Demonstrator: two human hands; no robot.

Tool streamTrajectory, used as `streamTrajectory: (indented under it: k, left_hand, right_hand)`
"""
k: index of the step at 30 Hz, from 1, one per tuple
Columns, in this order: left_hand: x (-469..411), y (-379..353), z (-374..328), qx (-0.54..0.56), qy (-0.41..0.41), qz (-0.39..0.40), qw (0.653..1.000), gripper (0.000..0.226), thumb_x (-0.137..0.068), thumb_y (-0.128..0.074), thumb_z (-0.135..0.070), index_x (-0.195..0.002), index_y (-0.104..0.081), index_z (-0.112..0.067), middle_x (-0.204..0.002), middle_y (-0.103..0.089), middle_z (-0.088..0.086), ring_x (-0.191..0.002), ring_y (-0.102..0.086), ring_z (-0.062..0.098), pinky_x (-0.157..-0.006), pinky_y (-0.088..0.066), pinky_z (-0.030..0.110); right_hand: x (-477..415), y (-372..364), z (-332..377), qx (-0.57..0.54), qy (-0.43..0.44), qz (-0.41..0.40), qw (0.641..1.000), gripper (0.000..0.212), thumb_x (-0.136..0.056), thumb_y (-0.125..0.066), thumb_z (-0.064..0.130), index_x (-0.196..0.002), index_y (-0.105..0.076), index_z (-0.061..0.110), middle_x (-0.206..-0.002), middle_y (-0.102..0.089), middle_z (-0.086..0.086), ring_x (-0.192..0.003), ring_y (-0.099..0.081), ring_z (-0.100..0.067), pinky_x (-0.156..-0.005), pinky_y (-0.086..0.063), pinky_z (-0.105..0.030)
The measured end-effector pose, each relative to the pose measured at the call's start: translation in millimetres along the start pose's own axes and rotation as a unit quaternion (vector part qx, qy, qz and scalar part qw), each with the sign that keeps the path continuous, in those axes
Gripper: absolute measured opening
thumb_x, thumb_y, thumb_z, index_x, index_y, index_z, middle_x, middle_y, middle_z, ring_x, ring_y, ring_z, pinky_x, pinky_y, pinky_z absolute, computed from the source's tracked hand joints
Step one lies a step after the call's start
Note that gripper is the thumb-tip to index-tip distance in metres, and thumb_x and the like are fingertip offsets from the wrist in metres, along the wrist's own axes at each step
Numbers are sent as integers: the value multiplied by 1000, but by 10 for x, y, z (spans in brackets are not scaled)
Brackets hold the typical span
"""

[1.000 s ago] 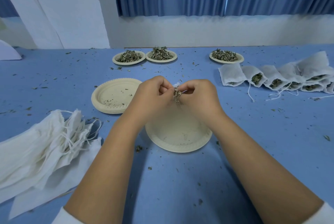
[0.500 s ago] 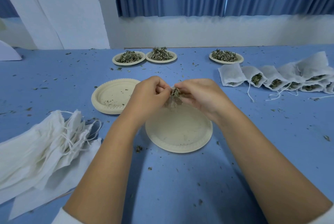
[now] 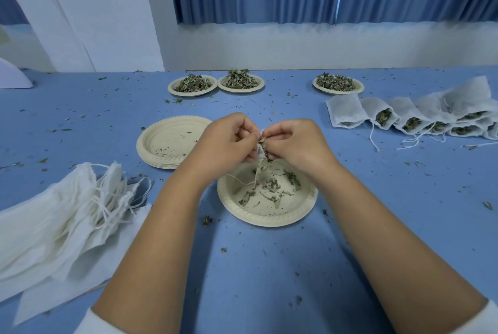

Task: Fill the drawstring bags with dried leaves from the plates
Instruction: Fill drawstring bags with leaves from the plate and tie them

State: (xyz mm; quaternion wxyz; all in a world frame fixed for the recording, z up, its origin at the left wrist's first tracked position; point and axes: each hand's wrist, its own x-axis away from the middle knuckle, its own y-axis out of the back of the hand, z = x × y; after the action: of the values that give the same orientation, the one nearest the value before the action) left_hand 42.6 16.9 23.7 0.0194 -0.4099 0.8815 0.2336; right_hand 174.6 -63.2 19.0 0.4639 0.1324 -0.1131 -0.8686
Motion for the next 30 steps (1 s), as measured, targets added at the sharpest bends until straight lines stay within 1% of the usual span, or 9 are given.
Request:
streamTrajectory:
  k: [4,6,9,11,15,18,22,26,30]
  left_hand:
    - [-35,48,70,-64,7,-33,997,9,-94,-60,-11,-87,-63,-12,-65,-68,-4,-62,-69,11,-65,-60,28]
    - [-47,81,84,-76,9,-48,996,8,-94,-61,-13,-87,-63,-11,-66,-69,-1,-59,-68,10,-61,-58,25]
    - [-59,115,88,-61,8,-62,996,8,-94,-61,-11,-87,-63,-9,-66,-68,1,-54,-65,6,-52,-51,16]
    - [-57,121,85,-40,11,-68,997,8,-93,-61,-10,-85,-63,-9,-65,-66,0,-53,-64,5,-52,-51,16]
    - [-52,116,73,-29,6,-71,997,8,-93,-61,-10,-85,-63,-10,-64,-66,-1,-54,-64,3,-51,-50,14]
    - [-50,121,66,-37,-1,-73,997,8,-93,-61,-11,-85,-63,-10,-64,-66,-3,-54,-65,4,-52,-50,14]
    - [-50,119,60,-45,-1,-75,996,9,-92,-61,-10,-84,-62,-12,-66,-66,-1,-52,-64,1,-50,-47,11]
    - [-53,132,59,-42,5,-77,996,6,-93,-60,-9,-88,-64,-7,-69,-67,2,-53,-65,2,-50,-48,12]
    - [-55,139,65,-48,1,-74,996,7,-93,-61,-11,-87,-63,-9,-64,-68,-1,-53,-66,6,-51,-50,14]
  right_hand:
    - [-7,87,37,25,-37,104,994,23,-87,-63,9,-92,-76,28,-90,-76,4,-86,-68,-12,-84,-55,-28]
    - [-13,158,65,42,-35,103,993,25,-89,-61,11,-92,-76,31,-95,-74,7,-91,-66,-9,-82,-55,-25]
    - [8,239,95,86,-19,88,992,19,-88,-61,9,-92,-72,25,-83,-63,1,-76,-60,-10,-66,-55,-19]
    - [42,235,119,92,-12,112,989,10,-83,-73,15,-92,-70,20,-75,-59,1,-67,-58,-9,-55,-53,-17]
    - [91,93,99,180,16,117,977,44,-62,-90,36,-91,-59,25,-80,-61,6,-58,-56,-5,-51,-49,-22]
    - [98,-39,44,255,86,57,961,45,-64,-88,37,-91,-54,28,-83,-58,8,-66,-53,-6,-55,-42,-24]
    - [77,-53,41,226,137,22,964,25,-76,-81,29,-88,-59,28,-72,-63,8,-59,-55,-2,-60,-49,-24]
    - [58,40,69,154,122,33,980,2,-85,-75,23,-84,-72,23,-73,-68,7,-60,-67,-18,-62,-59,-35]
    - [31,99,98,95,109,25,989,8,-87,-72,20,-80,-75,20,-76,-71,-6,-64,-68,-20,-61,-60,-32]
